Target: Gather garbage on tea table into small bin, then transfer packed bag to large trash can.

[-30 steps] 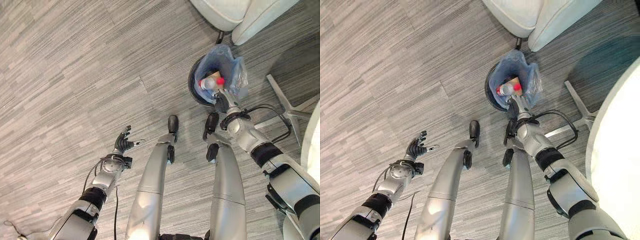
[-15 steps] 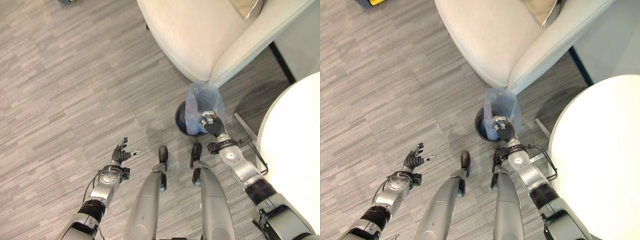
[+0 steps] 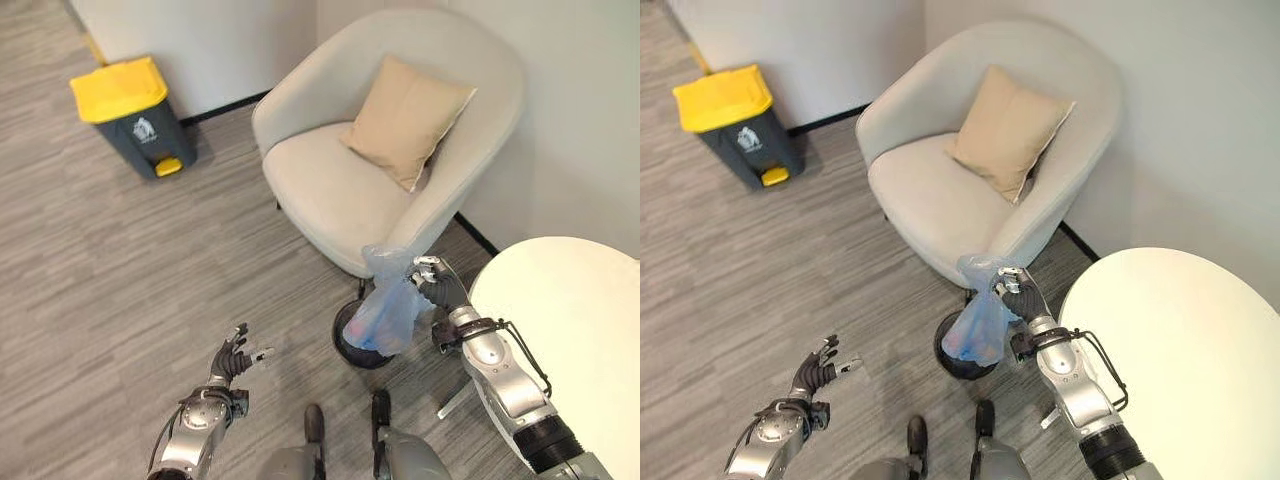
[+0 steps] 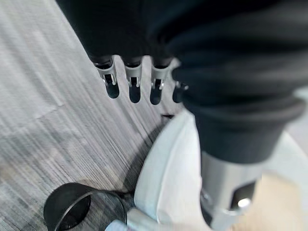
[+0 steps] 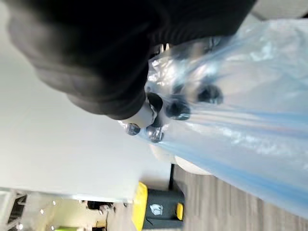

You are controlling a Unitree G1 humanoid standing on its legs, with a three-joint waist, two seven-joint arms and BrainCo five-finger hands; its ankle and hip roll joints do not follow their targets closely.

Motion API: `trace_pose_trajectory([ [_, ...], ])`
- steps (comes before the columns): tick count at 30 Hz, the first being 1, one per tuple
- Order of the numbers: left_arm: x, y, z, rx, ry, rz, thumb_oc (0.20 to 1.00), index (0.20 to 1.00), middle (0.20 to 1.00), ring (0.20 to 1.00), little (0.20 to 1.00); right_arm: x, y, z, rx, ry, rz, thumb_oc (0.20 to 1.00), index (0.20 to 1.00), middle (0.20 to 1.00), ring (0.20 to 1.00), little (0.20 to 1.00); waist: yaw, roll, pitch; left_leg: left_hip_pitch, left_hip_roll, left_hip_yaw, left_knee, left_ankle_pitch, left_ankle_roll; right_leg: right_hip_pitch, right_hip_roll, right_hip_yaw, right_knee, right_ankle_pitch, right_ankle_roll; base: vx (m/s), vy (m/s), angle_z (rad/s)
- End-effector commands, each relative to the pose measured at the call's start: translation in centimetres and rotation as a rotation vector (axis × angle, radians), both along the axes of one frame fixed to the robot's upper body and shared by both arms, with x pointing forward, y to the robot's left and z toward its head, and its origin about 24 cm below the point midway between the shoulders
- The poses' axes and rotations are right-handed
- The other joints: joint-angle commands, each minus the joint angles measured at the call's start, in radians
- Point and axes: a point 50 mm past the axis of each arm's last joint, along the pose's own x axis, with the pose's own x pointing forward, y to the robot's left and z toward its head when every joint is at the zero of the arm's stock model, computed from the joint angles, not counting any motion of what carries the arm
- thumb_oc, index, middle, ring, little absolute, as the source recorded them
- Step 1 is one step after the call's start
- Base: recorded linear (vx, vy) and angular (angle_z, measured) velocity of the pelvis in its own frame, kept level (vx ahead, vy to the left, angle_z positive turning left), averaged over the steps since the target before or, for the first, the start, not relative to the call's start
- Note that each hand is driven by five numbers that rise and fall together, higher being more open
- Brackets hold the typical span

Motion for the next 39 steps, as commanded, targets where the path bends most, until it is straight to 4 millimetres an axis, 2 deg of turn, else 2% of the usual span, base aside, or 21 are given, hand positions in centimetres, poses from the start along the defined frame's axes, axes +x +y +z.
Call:
trace_pose_trajectory([
  [1,1.9,0.9,2.7,0.092,-0.116,-0.066,1.0,1.0,1.0,1.0,1.0,0.7,1.1,3.9,0.06,-0.188,0.063,0.2,0.2,0.2,0.2,0.2,0.002,-0.005,0.032,-0.04,0.028,-0.082,0.021,-0.04,-0.043,-0.028,-0.026,0.12,0.138,-0.063,0.119,-0.12,0.011,-0.15],
  [2,1.9,0.9,2.7,0.092,-0.116,-0.066,1.0,1.0,1.0,1.0,1.0,0.7,1.1,3.9,0.06,-0.188,0.063,0.2,0.2,0.2,0.2,0.2,0.003,-0.005,0.031,-0.04,0.027,-0.081,0.021,-0.04,-0.043,-0.029,-0.026,0.12,0.139,-0.063,0.119,-0.18,0.007,0.02],
  [3,2.4,0.8,3.4,0.104,-0.146,-0.093,1.0,1.0,1.0,1.0,1.0,0.7,1.0,4.3,0.064,-0.209,0.067,0.2,0.2,0.2,0.2,0.2,0.004,0.005,0.034,-0.059,0.036,-0.092,0.036,-0.024,-0.038,-0.01,0.016,0.165,0.205,-0.14,0.094,-0.17,-0.029,0.2],
  [6,2.7,1.0,4.2,0.117,-0.173,-0.113,1.0,1.0,1.0,1.0,1.0,0.7,0.8,4.7,0.078,-0.227,0.066,0.2,0.2,0.2,0.2,0.2,0.024,0.009,0.009,-0.084,0.045,-0.109,0.044,-0.004,-0.041,0.033,0.06,0.17,0.298,-0.216,0.062,-0.17,-0.113,0.41],
  [7,2.7,1.0,4.5,0.108,-0.188,-0.109,1.0,1.0,1.0,1.0,1.0,0.7,0.8,4.8,0.071,-0.232,0.06,0.2,0.2,0.2,0.2,0.2,0.037,0.003,0.001,-0.093,0.041,-0.117,0.046,0.002,-0.044,0.062,0.07,0.168,0.28,-0.234,0.053,-0.21,-0.328,0.4],
  [8,2.9,0.7,5.0,0.1,-0.216,-0.118,1.0,1.0,1.0,1.0,1.0,0.7,0.5,5.5,0.075,-0.262,0.05,0.2,0.2,0.2,0.2,0.2,0.056,-0.012,-0.01,-0.136,0.04,-0.144,0.051,0.054,-0.074,0.112,0.099,0.177,0.175,-0.272,0.015,-0.21,-0.343,0.2],
  [10,2.9,0.5,5.1,0.095,-0.22,-0.122,1.0,1.0,1.0,1.0,1.0,0.7,0.4,5.6,0.073,-0.269,0.047,0.2,0.2,0.2,0.2,0.2,0.055,-0.01,-0.014,-0.158,0.04,-0.154,0.051,0.072,-0.089,0.114,0.115,0.181,0.143,-0.276,0.004,-0.14,-0.219,0.56],
  [12,3.4,-0.1,5.5,0.085,-0.244,-0.138,1.0,1.0,1.0,1.0,1.0,0.6,-0.1,6.2,0.071,-0.298,0.032,0.2,0.2,0.2,0.2,0.2,0.061,-0.005,-0.006,-0.21,0.049,-0.167,0.042,0.124,-0.133,0.117,0.137,0.163,0.09,-0.268,-0.014,-0.18,-0.219,0.59],
  [13,3.6,-0.6,5.9,0.073,-0.262,-0.158,1.0,1.0,1.0,1.0,1.0,0.6,-0.2,6.4,0.072,-0.306,0.03,0.2,0.2,0.2,0.2,0.2,0.058,0.003,-0.005,-0.231,0.05,-0.168,0.038,0.135,-0.141,0.112,0.142,0.145,0.068,-0.255,-0.016,-0.23,-0.185,0.3],
  [15,4.1,-1.3,6.5,0.073,-0.288,-0.195,1.0,1.0,1.0,1.0,1.0,0.7,-0.4,6.9,0.078,-0.326,0.029,0.2,0.2,0.2,0.2,0.2,0.048,0.001,0.009,-0.264,0.049,-0.14,0.065,0.119,-0.139,0.104,0.128,0.111,0.037,-0.229,-0.015,-0.26,-0.104,0.65],
  [17,4.6,-2.1,7.5,0.091,-0.332,-0.261,1.0,1.0,1.0,1.0,1.0,0.7,-0.2,7.4,0.084,-0.338,0.051,0.2,0.2,0.2,0.2,0.2,0.032,-0.014,0.011,-0.258,0.059,-0.095,0.134,0.065,-0.117,0.089,0.098,0.075,0.005,-0.195,-0.006,-0.25,-0.048,0.74],
  [20,5.2,-3.6,9.0,0.117,-0.4,-0.372,1.0,1.0,1.0,1.0,1.0,0.8,0.5,8.6,0.083,-0.377,0.124,0.2,0.2,0.2,0.2,0.2,0.011,-0.04,0.014,-0.217,0.065,-0.081,0.24,-0.054,-0.101,0.074,0.057,0.039,-0.012,-0.159,0.003,-0.16,-0.031,0.66],
  [21,5.6,-4.5,9.9,0.12,-0.441,-0.422,1.0,1.0,1.0,1.0,1.0,0.7,0.9,9.3,0.079,-0.398,0.169,0.2,0.2,0.2,0.2,0.2,-0.004,-0.048,0.006,-0.17,0.086,-0.056,0.27,-0.109,-0.101,0.072,0.044,0.015,-0.023,-0.155,0.006,-0.08,-0.005,0.4],
  [22,5.6,-4.5,9.9,0.121,-0.442,-0.422,1.0,1.0,1.0,1.0,1.0,0.7,0.9,9.4,0.08,-0.399,0.169,0.2,0.2,0.2,0.2,0.2,-0.005,-0.048,0.006,-0.173,0.085,-0.057,0.269,-0.105,-0.101,0.07,0.043,0.014,-0.024,-0.152,0.006,-0.07,0.023,0.42],
  [23,5.9,-5.1,10.4,0.116,-0.463,-0.457,1.0,1.0,1.0,1.0,1.0,0.7,1.1,9.6,0.077,-0.4,0.193,0.2,0.2,0.2,0.2,0.2,-0.017,-0.047,-0.002,-0.132,0.105,-0.036,0.254,-0.118,-0.104,0.07,0.042,-0.003,-0.027,-0.152,0.008,-0.02,0.039,0.64],
  [24,6.0,-5.8,10.7,0.108,-0.474,-0.486,1.0,1.0,1.0,1.0,1.0,0.8,1.3,9.7,0.083,-0.4,0.207,0.2,0.2,0.2,0.2,0.2,-0.022,-0.043,-0.01,-0.117,0.112,-0.028,0.236,-0.105,-0.107,0.07,0.043,-0.014,-0.032,-0.149,0.009,-0.01,0.072,0.49],
  [27,6.3,-7.6,11.6,0.085,-0.52,-0.557,1.0,1.0,1.0,1.0,1.0,0.6,2.5,10.5,0.121,-0.42,0.279,0.2,0.2,0.2,0.2,0.2,-0.026,-0.033,-0.032,-0.057,0.106,-0.021,0.108,-0.096,-0.111,0.075,0.052,-0.025,-0.053,-0.131,0.022,0.0,0.113,0.25],
  [28,6.6,-8.7,12.1,0.098,-0.542,-0.597,1.0,1.0,1.0,1.0,1.0,0.6,3.4,10.7,0.144,-0.417,0.319,0.2,0.2,0.2,0.2,0.2,-0.029,-0.039,-0.039,-0.048,0.095,-0.036,0.082,-0.092,-0.109,0.074,0.053,-0.022,-0.063,-0.119,0.025,-0.03,0.081,-0.09],
  [29,6.6,-8.7,12.1,0.098,-0.543,-0.597,1.0,1.0,1.0,1.0,1.0,0.6,3.4,10.7,0.144,-0.417,0.319,0.2,0.2,0.2,0.2,0.2,-0.029,-0.039,-0.038,-0.047,0.095,-0.036,0.079,-0.091,-0.109,0.074,0.053,-0.022,-0.063,-0.118,0.025,-0.02,0.066,-0.22],
  [34,7.5,-11.5,13.0,0.102,-0.593,-0.654,1.0,1.0,1.0,1.0,1.0,0.7,5.9,11.6,0.234,-0.426,0.398,0.2,0.2,0.2,0.2,0.2,-0.025,-0.056,-0.066,0.003,0.091,-0.021,0.025,-0.08,-0.101,0.087,0.053,-0.008,-0.068,-0.111,0.033,0.01,0.06,-0.09],
  [39,8.0,-13.1,12.8,0.115,-0.595,-0.659,1.0,1.0,1.0,1.0,1.0,0.9,7.8,12.7,0.282,-0.455,0.438,0.2,0.2,0.2,0.2,0.2,-0.022,-0.066,-0.093,0.048,0.088,-0.011,-0.017,-0.077,-0.095,0.106,0.055,0.005,-0.075,-0.109,0.038,0.04,0.039,-0.1],
])
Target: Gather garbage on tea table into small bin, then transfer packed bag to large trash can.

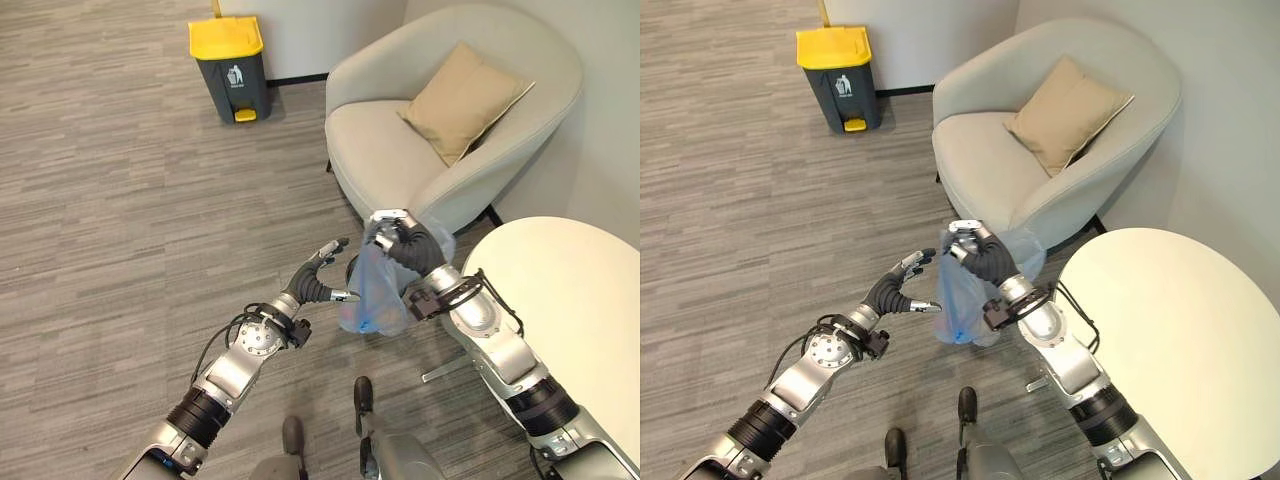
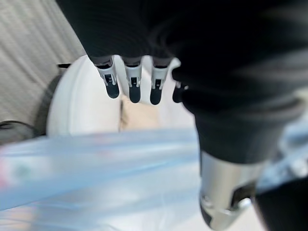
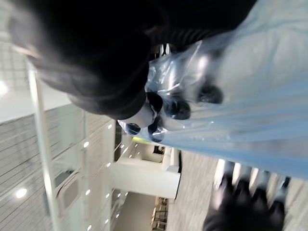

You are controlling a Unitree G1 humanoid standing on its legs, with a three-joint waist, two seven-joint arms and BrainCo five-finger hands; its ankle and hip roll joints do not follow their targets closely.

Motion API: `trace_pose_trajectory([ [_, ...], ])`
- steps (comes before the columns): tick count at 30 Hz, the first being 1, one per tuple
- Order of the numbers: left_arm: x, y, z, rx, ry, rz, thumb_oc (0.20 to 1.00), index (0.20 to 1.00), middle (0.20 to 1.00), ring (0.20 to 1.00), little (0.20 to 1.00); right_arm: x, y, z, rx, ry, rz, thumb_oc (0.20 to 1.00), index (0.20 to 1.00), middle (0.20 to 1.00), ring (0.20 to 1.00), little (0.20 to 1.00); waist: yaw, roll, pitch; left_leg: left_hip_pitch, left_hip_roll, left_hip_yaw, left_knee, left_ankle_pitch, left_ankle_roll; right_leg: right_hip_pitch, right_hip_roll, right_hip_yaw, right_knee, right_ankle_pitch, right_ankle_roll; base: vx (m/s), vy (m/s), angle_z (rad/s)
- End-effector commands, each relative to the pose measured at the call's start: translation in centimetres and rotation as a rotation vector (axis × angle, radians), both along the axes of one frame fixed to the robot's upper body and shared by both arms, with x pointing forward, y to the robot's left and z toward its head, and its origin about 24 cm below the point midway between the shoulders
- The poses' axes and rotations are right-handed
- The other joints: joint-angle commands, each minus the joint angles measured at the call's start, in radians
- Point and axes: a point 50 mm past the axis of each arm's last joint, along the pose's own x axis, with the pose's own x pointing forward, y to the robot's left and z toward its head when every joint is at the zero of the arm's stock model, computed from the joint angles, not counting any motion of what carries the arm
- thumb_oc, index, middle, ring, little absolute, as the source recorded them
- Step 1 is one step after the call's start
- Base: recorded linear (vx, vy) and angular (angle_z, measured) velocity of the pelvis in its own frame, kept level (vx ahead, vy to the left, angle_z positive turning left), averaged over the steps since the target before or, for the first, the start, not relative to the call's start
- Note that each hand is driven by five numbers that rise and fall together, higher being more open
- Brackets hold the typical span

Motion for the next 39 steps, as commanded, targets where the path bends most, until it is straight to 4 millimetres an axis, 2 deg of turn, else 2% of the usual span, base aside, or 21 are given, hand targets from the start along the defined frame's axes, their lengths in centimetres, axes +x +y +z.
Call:
trace_pose_trajectory([
  [1,0.5,-1.0,0.1,0.051,-0.065,0.004,1.0,1.0,1.0,1.0,1.0,0.0,1.1,4.3,0.185,-0.143,0.05,0.2,0.2,0.2,0.2,0.2,0.018,-0.003,-0.086,-0.03,0.033,-0.01,0.014,-0.06,-0.032,0.085,0.007,0.004,0.041,-0.193,0.07,0.04,0.019,-0.05],
  [11,0.1,0.0,-2.1,0.191,-0.061,0.108,1.0,1.0,1.0,1.0,1.0,-0.3,4.0,6.4,0.278,-0.171,0.145,0.2,0.2,0.2,0.2,0.2,0.049,-0.019,-0.113,0.02,0.031,-0.01,-0.011,-0.062,-0.03,0.139,0.004,-0.006,0.019,-0.199,0.069,0.05,0.006,-0.01],
  [13,0.1,0.1,-2.1,0.191,-0.062,0.108,1.0,1.0,1.0,1.0,1.0,-0.3,4.0,6.4,0.278,-0.171,0.146,0.2,0.2,0.2,0.2,0.2,0.048,-0.019,-0.112,0.021,0.03,-0.01,-0.011,-0.063,-0.03,0.14,0.004,-0.006,0.018,-0.199,0.069,0.0,0.0,0.0],
  [14,0.0,0.1,-2.6,0.208,-0.049,0.118,1.0,1.0,1.0,1.0,1.0,-0.3,4.7,6.9,0.307,-0.165,0.172,0.2,0.2,0.2,0.2,0.2,0.057,-0.024,-0.114,0.023,0.032,-0.013,-0.012,-0.063,-0.03,0.146,0.003,-0.008,0.015,-0.199,0.068,0.0,0.0,0.0],
  [18,0.1,-1.1,-2.9,0.217,-0.039,0.089,1.0,1.0,1.0,1.0,1.0,-0.9,6.5,7.2,0.36,-0.136,0.246,0.2,0.2,0.2,0.2,0.2,0.068,-0.031,-0.113,0.023,0.034,-0.018,-0.011,-0.062,-0.03,0.151,0.002,-0.014,0.015,-0.202,0.067,0.01,-0.001,0.01],
  [19,0.2,-1.9,-2.8,0.211,-0.036,0.068,1.0,1.0,1.0,1.0,1.0,-1.0,7.1,7.3,0.376,-0.123,0.274,0.2,0.2,0.2,0.2,0.2,0.069,-0.033,-0.112,0.023,0.034,-0.019,-0.011,-0.062,-0.03,0.152,0.002,-0.015,0.017,-0.203,0.067,0.01,0.001,0.06],
  [20,0.4,-2.5,-2.4,0.204,-0.051,0.053,1.0,1.0,1.0,1.0,1.0,-1.1,7.4,7.4,0.392,-0.112,0.281,0.2,0.2,0.2,0.2,0.2,0.069,-0.034,-0.111,0.022,0.035,-0.02,-0.01,-0.061,-0.03,0.152,0.002,-0.017,0.017,-0.204,0.067,0.01,0.003,0.05],
  [21,0.7,-4.0,-1.5,0.187,-0.087,0.015,1.0,1.0,1.0,1.0,1.0,-1.5,8.4,7.3,0.415,-0.09,0.324,0.2,0.2,0.2,0.2,0.2,0.068,-0.036,-0.108,0.02,0.035,-0.021,-0.009,-0.061,-0.03,0.15,0.001,-0.017,0.021,-0.204,0.066,0.0,0.001,0.06],
  [22,0.7,-4.0,-1.4,0.186,-0.088,0.015,1.0,1.0,1.0,1.0,1.0,-1.5,8.4,7.3,0.414,-0.09,0.325,0.2,0.2,0.2,0.2,0.2,0.068,-0.036,-0.107,0.02,0.035,-0.022,-0.008,-0.061,-0.03,0.149,0.001,-0.017,0.021,-0.204,0.066,-0.01,0.0,0.07],
  [24,1.2,-6.1,0.3,0.147,-0.147,-0.029,1.0,1.0,1.0,1.0,1.0,-2.0,9.4,7.4,0.422,-0.078,0.363,0.2,0.2,0.2,0.2,0.2,0.062,-0.038,-0.105,0.015,0.036,-0.023,-0.005,-0.061,-0.029,0.147,0.0,-0.019,0.025,-0.205,0.066,0.0,0.003,0.07],
  [28,1.7,-7.2,1.9,0.124,-0.201,-0.043,1.0,1.0,1.0,1.0,1.0,-2.2,9.9,6.9,0.406,-0.057,0.379,0.2,0.2,0.2,0.2,0.2,0.05,-0.036,-0.102,0.014,0.036,-0.022,-0.002,-0.064,-0.028,0.141,0.0,-0.016,0.032,-0.205,0.066,0.0,0.0,0.0],
  [29,1.9,-7.2,2.2,0.123,-0.211,-0.036,0.624,0.624,0.624,0.624,0.624,-2.2,9.9,6.7,0.401,-0.053,0.378,0.2,0.2,0.2,0.2,0.2,0.046,-0.035,-0.103,0.014,0.036,-0.021,-0.001,-0.064,-0.028,0.14,0.0,-0.013,0.033,-0.205,0.067,0.01,0.01,-0.04],
  [30,2.1,-7.1,2.4,0.124,-0.219,-0.027,0.2,0.2,0.2,0.2,0.2,-2.2,9.9,6.5,0.391,-0.044,0.381,0.2,0.2,0.2,0.2,0.2,0.042,-0.034,-0.105,0.015,0.036,-0.019,-0.001,-0.066,-0.028,0.14,-0.001,-0.011,0.034,-0.205,0.067,0.0,0.0,0.0],
  [34,2.6,-6.0,2.3,0.104,-0.201,0.022,0.2,0.2,0.2,0.2,0.2,-1.9,9.4,6.0,0.37,-0.029,0.37,0.2,0.2,0.2,0.2,0.2,0.033,-0.029,-0.108,0.025,0.035,-0.008,-0.001,-0.071,-0.026,0.143,-0.001,-0.004,0.035,-0.205,0.067,0.02,0.009,-0.03],
  [36,2.7,-4.2,1.7,0.059,-0.154,0.089,0.2,0.2,0.2,0.2,0.2,-1.4,8.1,4.5,0.268,-0.026,0.314,0.2,0.2,0.2,0.2,0.2,0.026,-0.024,-0.119,0.04,0.034,0.0,-0.003,-0.075,-0.026,0.157,-0.003,0.0,0.029,-0.206,0.069,0.09,0.024,-0.19],
  [39,2.5,-3.4,1.6,0.035,-0.138,0.103,0.2,0.2,0.2,0.2,0.2,-1.2,7.4,3.8,0.211,-0.036,0.285,0.2,0.2,0.2,0.2,0.2,0.026,-0.023,-0.122,0.045,0.034,-0.001,-0.004,-0.076,-0.026,0.163,-0.005,-0.001,0.027,-0.208,0.069,0.05,0.007,-0.06],
])
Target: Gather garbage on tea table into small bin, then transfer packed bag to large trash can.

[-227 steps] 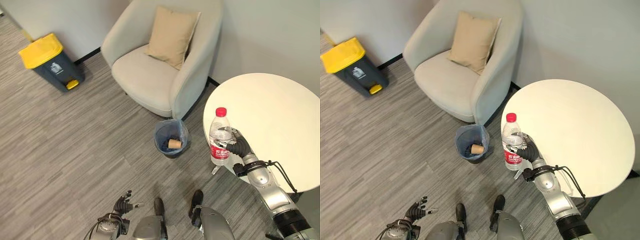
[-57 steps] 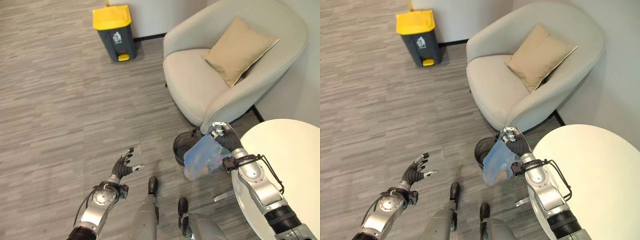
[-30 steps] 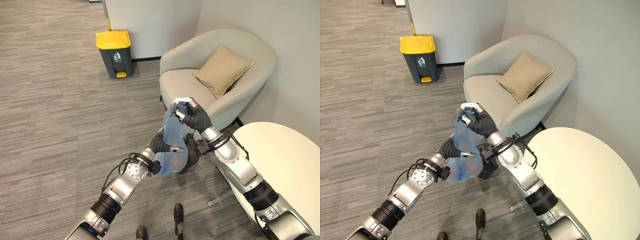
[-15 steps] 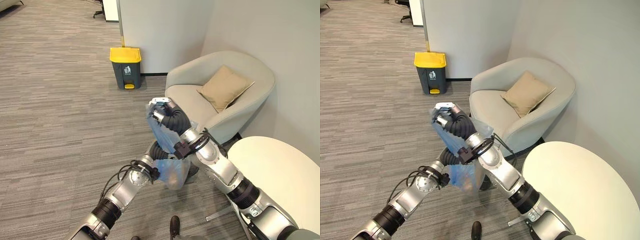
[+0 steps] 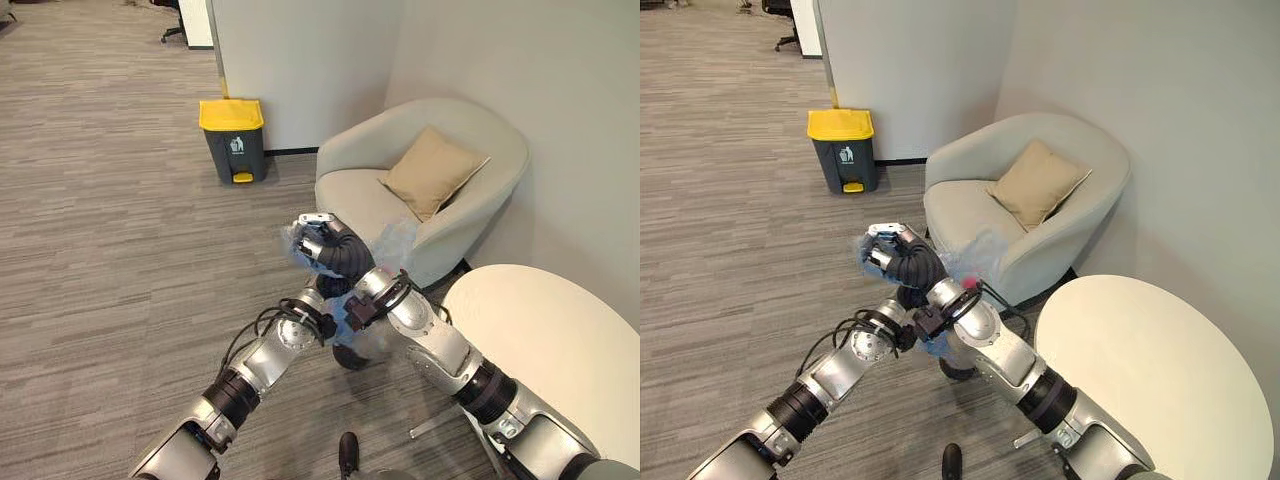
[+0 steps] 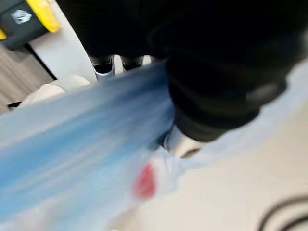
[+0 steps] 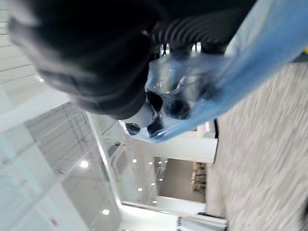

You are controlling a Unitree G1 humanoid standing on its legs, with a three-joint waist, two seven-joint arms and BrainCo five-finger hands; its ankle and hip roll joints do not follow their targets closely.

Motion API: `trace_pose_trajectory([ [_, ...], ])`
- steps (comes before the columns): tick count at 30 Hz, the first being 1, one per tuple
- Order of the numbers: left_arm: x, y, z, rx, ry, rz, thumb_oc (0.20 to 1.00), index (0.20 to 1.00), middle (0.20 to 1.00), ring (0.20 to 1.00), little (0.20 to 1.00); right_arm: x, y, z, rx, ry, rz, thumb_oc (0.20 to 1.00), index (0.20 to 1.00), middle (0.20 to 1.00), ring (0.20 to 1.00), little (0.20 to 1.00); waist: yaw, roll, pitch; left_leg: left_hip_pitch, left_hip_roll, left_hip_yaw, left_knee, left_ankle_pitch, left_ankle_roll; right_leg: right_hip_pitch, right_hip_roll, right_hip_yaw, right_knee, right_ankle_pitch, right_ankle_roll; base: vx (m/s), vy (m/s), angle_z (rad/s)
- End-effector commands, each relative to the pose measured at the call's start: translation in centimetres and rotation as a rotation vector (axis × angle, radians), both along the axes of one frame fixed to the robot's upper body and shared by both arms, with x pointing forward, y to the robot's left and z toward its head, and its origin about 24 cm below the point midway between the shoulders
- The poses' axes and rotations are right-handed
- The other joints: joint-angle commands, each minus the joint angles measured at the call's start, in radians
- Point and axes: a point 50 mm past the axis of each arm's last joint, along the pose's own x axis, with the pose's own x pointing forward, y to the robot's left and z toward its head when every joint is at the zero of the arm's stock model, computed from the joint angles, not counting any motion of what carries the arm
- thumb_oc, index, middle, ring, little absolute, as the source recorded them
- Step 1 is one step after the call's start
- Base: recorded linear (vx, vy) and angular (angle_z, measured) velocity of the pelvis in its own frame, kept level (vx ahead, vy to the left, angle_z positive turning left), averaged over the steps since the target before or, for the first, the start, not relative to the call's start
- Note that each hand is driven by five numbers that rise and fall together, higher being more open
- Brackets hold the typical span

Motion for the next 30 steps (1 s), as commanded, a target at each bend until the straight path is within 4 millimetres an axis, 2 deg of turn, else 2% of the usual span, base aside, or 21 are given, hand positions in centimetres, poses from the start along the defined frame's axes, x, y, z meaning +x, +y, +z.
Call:
trace_pose_trajectory([
  [1,0.8,0.0,2.8,-0.143,-0.095,0.008,0.2,0.2,0.2,0.2,0.2,0.2,-0.3,3.2,0.008,-0.195,-0.022,0.2,0.2,0.2,0.2,0.2,0.013,0.003,-0.002,-0.023,0.005,-0.02,0.009,-0.077,-0.011,0.105,-0.03,-0.003,0.033,-0.207,0.08,0.06,0.007,0.02],
  [2,0.7,0.7,2.9,-0.161,-0.099,0.021,0.2,0.2,0.2,0.2,0.2,0.5,-1.1,2.9,-0.066,-0.242,-0.065,0.58,0.58,0.58,0.58,0.58,0.014,0.005,-0.003,-0.021,0.004,-0.021,0.008,-0.078,-0.011,0.108,-0.03,-0.004,0.031,-0.208,0.081,0.04,0.006,0.01],
  [3,0.6,0.7,2.9,-0.162,-0.098,0.021,0.2,0.2,0.2,0.2,0.2,0.4,-1.1,2.9,-0.067,-0.242,-0.065,0.818,0.818,0.818,0.818,0.818,0.014,0.005,-0.003,-0.021,0.004,-0.021,0.008,-0.078,-0.011,0.108,-0.03,-0.004,0.031,-0.208,0.082,0.0,0.0,0.0],
  [4,0.5,1.1,3.0,-0.173,-0.101,0.027,0.2,0.2,0.2,0.2,0.2,0.5,-1.6,2.8,-0.112,-0.275,-0.092,1.0,1.0,1.0,1.0,1.0,0.015,0.006,-0.004,-0.02,0.004,-0.021,0.007,-0.078,-0.011,0.11,-0.03,-0.004,0.029,-0.208,0.082,0.0,0.0,0.0],
  [8,0.0,3.1,2.9,-0.219,-0.1,0.087,0.2,0.2,0.2,0.2,0.2,0.6,-3.6,3.0,-0.282,-0.422,-0.192,1.0,1.0,1.0,1.0,1.0,0.018,0.005,-0.007,-0.019,0.003,-0.024,0.008,-0.08,-0.01,0.114,-0.031,-0.006,0.027,-0.209,0.085,0.0,0.0,0.0],
  [12,-0.8,4.9,2.6,-0.27,-0.093,0.155,0.2,0.2,0.2,0.2,0.2,0.2,-5.4,4.1,-0.41,-0.598,-0.297,1.0,1.0,1.0,1.0,1.0,0.018,0.007,-0.008,-0.017,0.003,-0.025,0.007,-0.081,-0.008,0.115,-0.032,-0.004,0.026,-0.209,0.087,0.0,0.0,0.0],
  [13,-1.0,5.7,2.3,-0.288,-0.086,0.193,0.2,0.2,0.2,0.2,0.2,0.0,-6.4,4.9,-0.467,-0.699,-0.37,1.0,1.0,1.0,1.0,1.0,0.016,0.009,-0.008,-0.017,0.002,-0.026,0.008,-0.083,-0.006,0.114,-0.032,-0.001,0.026,-0.209,0.088,0.0,0.0,0.0],
  [16,-1.3,6.4,2.0,-0.313,-0.071,0.225,0.2,0.2,0.2,0.2,0.2,-0.2,-7.1,5.1,-0.512,-0.759,-0.421,1.0,1.0,1.0,1.0,1.0,0.012,0.012,-0.008,-0.017,0.002,-0.023,0.007,-0.083,-0.004,0.113,-0.032,0.002,0.027,-0.209,0.089,0.0,0.0,0.0],
  [19,-1.8,7.4,1.0,-0.343,-0.027,0.268,0.2,0.2,0.2,0.2,0.2,-0.4,-8.1,4.4,-0.539,-0.746,-0.478,1.0,1.0,1.0,1.0,1.0,0.008,0.016,-0.011,-0.015,0.001,-0.021,0.007,-0.085,-0.001,0.112,-0.033,0.006,0.028,-0.209,0.09,0.01,0.001,-0.02],
  [24,-3.2,10.4,-0.7,-0.264,0.029,0.334,0.2,0.2,0.2,0.2,0.2,-0.8,-11.9,0.5,-0.597,-0.528,-0.556,1.0,1.0,1.0,1.0,1.0,-0.006,0.025,-0.01,-0.014,-0.001,-0.016,0.008,-0.086,0.001,0.111,-0.033,0.013,0.031,-0.209,0.093,0.0,0.0,0.0],
  [25,-3.7,11.3,-1.3,-0.221,0.051,0.349,0.2,0.2,0.2,0.2,0.2,-1.0,-13.4,-1.7,-0.619,-0.402,-0.579,1.0,1.0,1.0,1.0,1.0,-0.009,0.03,-0.005,-0.008,0.0,-0.017,0.008,-0.09,0.001,0.117,-0.033,0.014,0.032,-0.213,0.094,0.0,0.0,0.0],
  [26,-4.2,11.8,-1.7,-0.205,0.071,0.355,0.2,0.2,0.2,0.2,0.2,-1.2,-14.1,-2.6,-0.631,-0.35,-0.588,1.0,1.0,1.0,1.0,1.0,-0.011,0.03,-0.005,-0.011,-0.001,-0.016,0.008,-0.086,0.002,0.113,-0.034,0.014,0.032,-0.21,0.094,0.0,0.0,0.0],
  [30,-6.3,14.7,-3.6,-0.119,0.159,0.402,0.2,0.2,0.2,0.2,0.2,-3.1,-18.3,-8.6,-0.725,-0.027,-0.659,1.0,1.0,1.0,1.0,1.0,-0.015,0.039,0.001,-0.015,-0.004,-0.017,0.012,-0.087,0.001,0.108,-0.035,0.007,0.04,-0.215,0.094,0.0,-0.001,-0.01],
])
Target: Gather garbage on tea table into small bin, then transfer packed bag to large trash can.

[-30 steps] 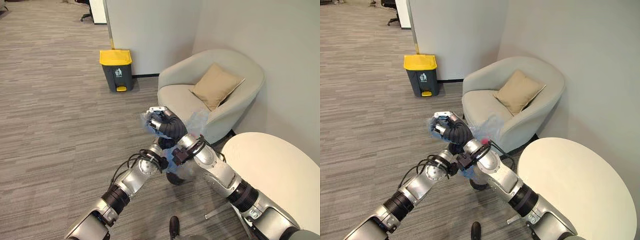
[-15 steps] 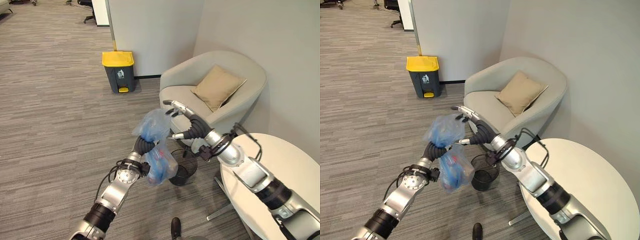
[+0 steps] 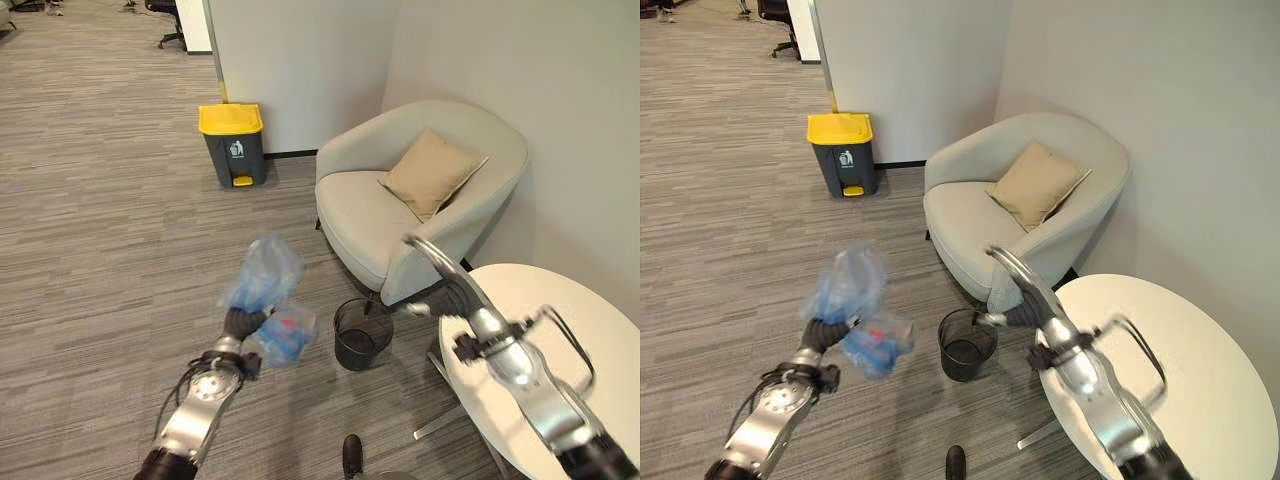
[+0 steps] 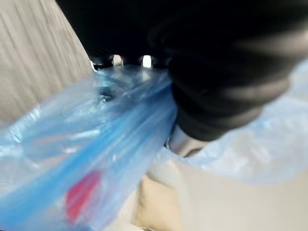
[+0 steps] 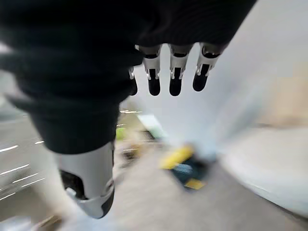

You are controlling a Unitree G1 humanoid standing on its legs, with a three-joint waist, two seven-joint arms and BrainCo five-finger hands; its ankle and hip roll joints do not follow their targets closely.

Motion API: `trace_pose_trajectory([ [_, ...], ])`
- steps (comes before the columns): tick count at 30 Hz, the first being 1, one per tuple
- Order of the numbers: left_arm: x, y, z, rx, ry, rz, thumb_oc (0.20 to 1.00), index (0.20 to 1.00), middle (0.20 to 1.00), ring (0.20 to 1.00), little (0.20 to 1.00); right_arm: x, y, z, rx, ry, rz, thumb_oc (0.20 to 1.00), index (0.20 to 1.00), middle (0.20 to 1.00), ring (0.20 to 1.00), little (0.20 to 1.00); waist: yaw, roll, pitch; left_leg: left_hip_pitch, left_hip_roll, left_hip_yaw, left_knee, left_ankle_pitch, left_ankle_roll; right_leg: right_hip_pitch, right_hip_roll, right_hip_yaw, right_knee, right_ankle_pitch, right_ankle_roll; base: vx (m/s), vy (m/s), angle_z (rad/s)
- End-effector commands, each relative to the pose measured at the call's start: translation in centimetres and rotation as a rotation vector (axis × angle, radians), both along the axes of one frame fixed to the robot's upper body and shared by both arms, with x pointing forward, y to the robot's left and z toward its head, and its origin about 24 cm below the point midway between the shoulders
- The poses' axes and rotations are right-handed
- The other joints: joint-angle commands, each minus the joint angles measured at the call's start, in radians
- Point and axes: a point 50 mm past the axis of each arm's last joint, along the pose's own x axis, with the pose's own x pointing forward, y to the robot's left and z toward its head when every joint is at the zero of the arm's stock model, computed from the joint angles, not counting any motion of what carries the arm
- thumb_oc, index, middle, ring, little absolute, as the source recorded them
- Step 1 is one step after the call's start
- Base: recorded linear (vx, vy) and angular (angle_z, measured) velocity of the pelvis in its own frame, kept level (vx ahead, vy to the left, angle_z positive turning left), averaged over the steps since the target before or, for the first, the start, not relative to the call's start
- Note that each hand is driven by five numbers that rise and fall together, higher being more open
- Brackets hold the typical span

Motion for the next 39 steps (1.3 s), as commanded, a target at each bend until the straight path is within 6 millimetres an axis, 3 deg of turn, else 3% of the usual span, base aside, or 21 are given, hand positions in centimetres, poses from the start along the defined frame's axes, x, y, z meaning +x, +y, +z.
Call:
trace_pose_trajectory([
  [1,0.8,1.3,1.9,0.086,-0.094,-0.058,0.2,0.2,0.2,0.2,0.2,0.6,-1.4,-0.1,0.041,0.02,-0.053,1.0,1.0,1.0,1.0,1.0,-0.008,0.019,-0.001,-0.025,-0.001,-0.03,0.023,-0.078,-0.011,0.106,-0.034,-0.006,0.048,-0.211,0.088,0.0,0.0,0.0],
  [8,-3.9,5.6,-1.7,0.086,0.106,0.107,0.2,0.2,0.2,0.2,0.2,-3.6,-6.1,-7.1,0.052,0.343,-0.298,1.0,1.0,1.0,1.0,1.0,0.005,0.026,0.022,-0.04,-0.002,-0.052,0.04,-0.077,-0.016,0.106,-0.039,-0.03,0.059,-0.225,0.082,0.0,-0.022,0.05],
  [10,-5.7,6.9,-3.5,0.04,0.185,0.215,0.2,0.2,0.2,0.2,0.2,-4.4,-6.5,-8.3,0.11,0.392,-0.357,1.0,1.0,1.0,1.0,1.0,0.014,0.025,0.033,-0.052,-0.003,-0.066,0.058,-0.078,-0.018,0.106,-0.038,-0.039,0.068,-0.233,0.077,-0.02,-0.064,0.19],
  [13,-6.6,7.7,-4.5,0.0,0.222,0.297,0.2,0.2,0.2,0.2,0.2,-4.3,-6.7,-8.5,0.128,0.397,-0.382,1.0,1.0,1.0,1.0,1.0,0.025,0.023,0.054,-0.076,-0.001,-0.082,0.088,-0.08,-0.022,0.097,-0.039,-0.05,0.08,-0.239,0.071,-0.08,-0.057,0.18],
  [19,-5.4,7.9,-4.5,-0.039,0.195,0.35,0.2,0.2,0.2,0.2,0.2,-3.5,-6.8,-8.3,0.184,0.36,-0.43,1.0,1.0,1.0,1.0,1.0,0.046,0.014,0.111,-0.198,-0.001,-0.104,0.188,-0.074,-0.043,0.059,-0.062,-0.12,0.102,-0.242,0.061,-0.11,-0.03,0.41],
  [22,-4.5,7.4,-4.6,-0.058,0.188,0.343,0.2,0.2,0.2,0.2,0.2,-4.1,-6.8,-9.1,0.198,0.385,-0.465,1.0,1.0,1.0,1.0,1.0,0.029,0.019,0.12,-0.234,0.019,-0.033,0.216,-0.077,-0.043,0.043,-0.089,-0.185,0.105,-0.24,0.063,-0.07,0.039,0.82],
  [23,-4.0,7.0,-4.3,-0.061,0.173,0.322,0.2,0.2,0.2,0.2,0.2,-4.2,-6.7,-9.3,0.192,0.39,-0.472,1.0,1.0,1.0,1.0,1.0,0.015,0.02,0.128,-0.238,0.04,0.04,0.244,-0.091,-0.037,0.044,-0.105,-0.215,0.106,-0.236,0.068,-0.01,0.065,1.15],
  [24,-4.0,7.0,-4.3,-0.061,0.173,0.322,0.2,0.2,0.2,0.2,0.2,-4.2,-6.7,-9.3,0.192,0.39,-0.472,1.0,1.0,1.0,1.0,1.0,0.014,0.02,0.127,-0.241,0.041,0.039,0.247,-0.093,-0.037,0.043,-0.105,-0.215,0.106,-0.236,0.067,0.07,0.092,0.88],
  [25,-3.6,6.7,-4.3,-0.07,0.168,0.31,0.2,0.2,0.2,0.2,0.2,-4.2,-6.7,-9.4,0.184,0.394,-0.475,1.0,1.0,1.0,1.0,1.0,0.003,0.026,0.127,-0.229,0.06,0.078,0.254,-0.122,-0.044,0.052,-0.111,-0.225,0.104,-0.249,0.078,0.08,0.11,1.1],
  [26,-3.5,6.5,-4.3,-0.071,0.17,0.299,0.2,0.2,0.2,0.2,0.2,-4.1,-6.6,-9.5,0.181,0.398,-0.474,1.0,1.0,1.0,1.0,1.0,-0.003,0.029,0.124,-0.227,0.068,0.102,0.248,-0.116,-0.041,0.047,-0.119,-0.237,0.101,-0.243,0.08,0.15,0.168,0.7],
  [29,-3.6,6.1,-4.6,-0.068,0.185,0.282,0.2,0.2,0.2,0.2,0.2,-3.7,-6.2,-9.6,0.18,0.402,-0.465,1.0,1.0,1.0,1.0,1.0,-0.006,0.03,0.118,-0.224,0.063,0.099,0.244,-0.129,-0.034,0.068,-0.133,-0.243,0.104,-0.247,0.093,0.16,0.195,0.34],
  [32,-2.9,6.2,-3.8,-0.015,0.157,0.246,0.2,0.2,0.2,0.2,0.2,-2.9,-5.0,-9.5,0.18,0.393,-0.423,1.0,1.0,1.0,1.0,1.0,0.009,0.018,0.125,-0.233,0.02,0.069,0.239,-0.15,0.0,0.058,-0.167,-0.214,0.154,-0.257,0.111,0.12,0.282,0.33],
  [33,-2.3,6.5,-2.8,0.027,0.122,0.222,0.2,0.2,0.2,0.2,0.2,-2.2,-4.3,-9.2,0.197,0.376,-0.402,1.0,1.0,1.0,1.0,1.0,0.017,0.02,0.142,-0.229,-0.007,0.068,0.219,-0.139,0.032,0.003,-0.194,-0.182,0.261,-0.237,0.109,0.14,0.423,-0.05],
  [34,-1.9,6.6,-2.4,0.039,0.105,0.215,0.2,0.2,0.2,0.2,0.2,-2.0,-4.3,-9.0,0.205,0.363,-0.4,1.0,1.0,1.0,1.0,1.0,0.018,0.021,0.146,-0.226,-0.02,0.062,0.215,-0.144,0.042,-0.017,-0.197,-0.163,0.302,-0.233,0.114,0.15,0.377,-0.17],
  [35,-1.5,6.5,-2.1,0.044,0.096,0.203,0.2,0.2,0.2,0.2,0.2,-1.8,-4.1,-8.8,0.214,0.356,-0.396,1.0,1.0,1.0,1.0,1.0,0.007,0.03,0.16,-0.207,-0.031,0.041,0.204,-0.149,0.056,-0.082,-0.16,-0.094,0.402,-0.22,0.108,0.13,0.174,-0.17],
  [36,-1.5,6.5,-2.1,0.044,0.096,0.203,0.2,0.2,0.2,0.2,0.2,-1.8,-4.1,-8.8,0.214,0.356,-0.396,1.0,1.0,1.0,1.0,1.0,0.008,0.029,0.159,-0.207,-0.031,0.043,0.204,-0.15,0.056,-0.085,-0.161,-0.092,0.406,-0.222,0.108,0.15,0.153,0.04],
  [38,-1.2,6.3,-2.0,0.042,0.092,0.192,0.2,0.2,0.2,0.2,0.2,-1.8,-4.2,-8.8,0.208,0.357,-0.394,1.0,1.0,1.0,1.0,1.0,-0.009,0.037,0.167,-0.175,-0.044,0.025,0.185,-0.157,0.06,-0.13,-0.099,-0.029,0.426,-0.248,0.1,0.17,0.098,0.33],
  [39,-1.0,6.4,-1.8,0.052,0.086,0.191,0.2,0.2,0.2,0.2,0.2,-1.6,-4.2,-8.6,0.205,0.349,-0.388,1.0,1.0,1.0,1.0,1.0,-0.01,0.04,0.176,-0.161,-0.048,0.023,0.181,-0.164,0.062,-0.149,-0.093,-0.034,0.416,-0.245,0.097,0.21,0.057,0.31],
])
